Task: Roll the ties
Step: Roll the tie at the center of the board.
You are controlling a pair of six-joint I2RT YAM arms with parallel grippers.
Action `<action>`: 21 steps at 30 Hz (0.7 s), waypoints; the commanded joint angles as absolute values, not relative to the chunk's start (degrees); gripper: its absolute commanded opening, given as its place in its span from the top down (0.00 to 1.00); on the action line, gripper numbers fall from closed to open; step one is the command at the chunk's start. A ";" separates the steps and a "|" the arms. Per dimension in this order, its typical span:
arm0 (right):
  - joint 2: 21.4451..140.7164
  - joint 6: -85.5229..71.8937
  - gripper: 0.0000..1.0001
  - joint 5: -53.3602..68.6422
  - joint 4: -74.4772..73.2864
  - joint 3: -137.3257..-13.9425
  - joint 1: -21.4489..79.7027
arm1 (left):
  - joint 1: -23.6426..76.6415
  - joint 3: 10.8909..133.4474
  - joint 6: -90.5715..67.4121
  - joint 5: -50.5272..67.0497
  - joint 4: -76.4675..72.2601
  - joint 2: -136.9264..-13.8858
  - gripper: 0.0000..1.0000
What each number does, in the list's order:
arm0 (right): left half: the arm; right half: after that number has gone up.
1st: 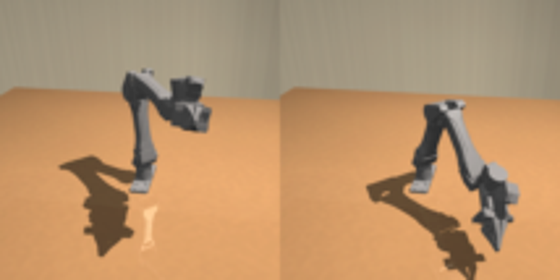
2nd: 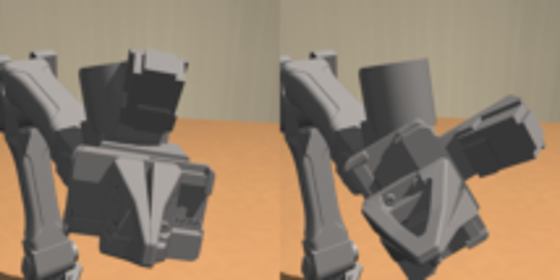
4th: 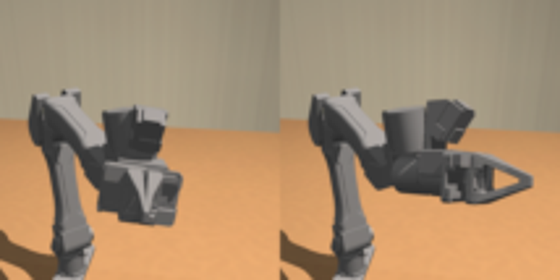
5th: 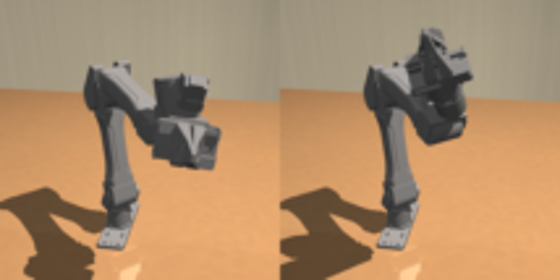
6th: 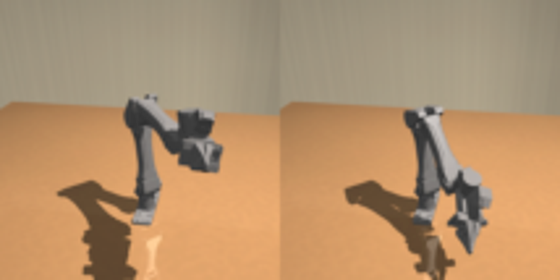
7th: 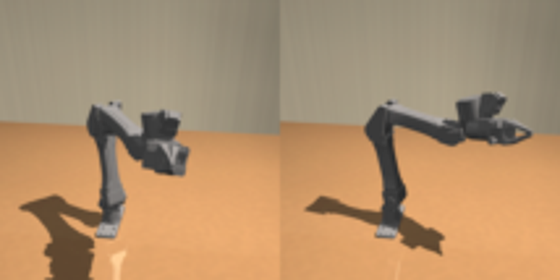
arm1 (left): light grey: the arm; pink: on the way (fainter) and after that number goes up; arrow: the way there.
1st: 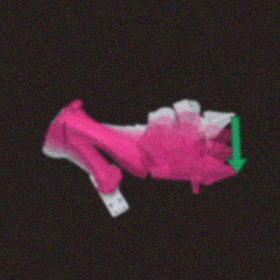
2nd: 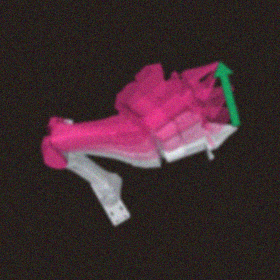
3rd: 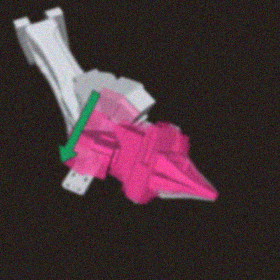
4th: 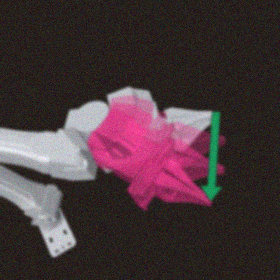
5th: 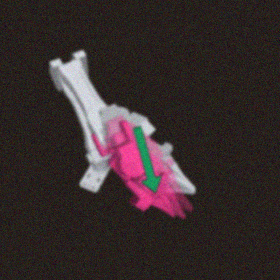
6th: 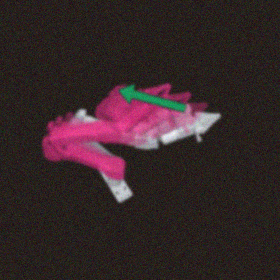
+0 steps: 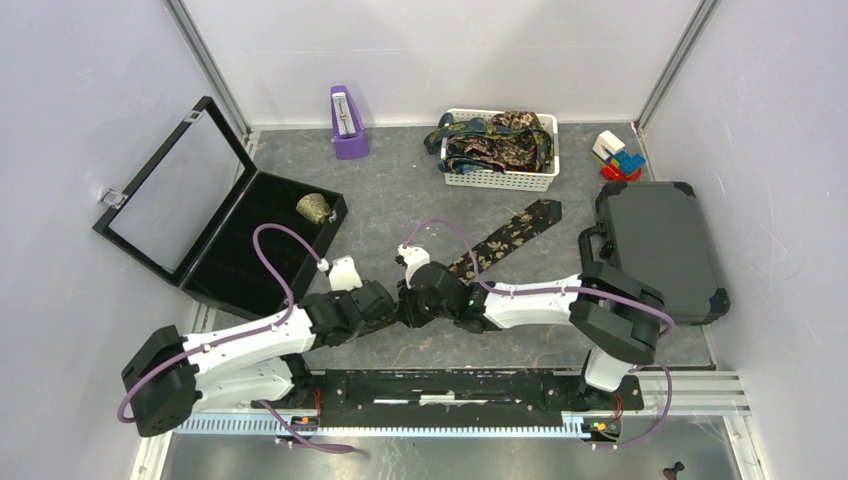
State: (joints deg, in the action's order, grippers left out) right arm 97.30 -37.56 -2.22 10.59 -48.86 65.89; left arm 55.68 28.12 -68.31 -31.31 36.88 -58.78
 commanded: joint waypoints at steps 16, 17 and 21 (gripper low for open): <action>94.70 -36.75 0.82 -2.90 11.51 -50.53 65.84 | 56.51 32.65 -68.01 -34.96 42.88 -53.38 0.35; 94.71 -36.78 0.82 -2.90 11.58 -50.69 65.85 | 56.51 32.76 -68.13 -35.17 43.41 -52.63 0.36; 95.04 -36.75 0.82 -1.88 12.03 -51.32 65.83 | 56.51 32.65 -69.20 -35.75 45.98 -49.66 0.46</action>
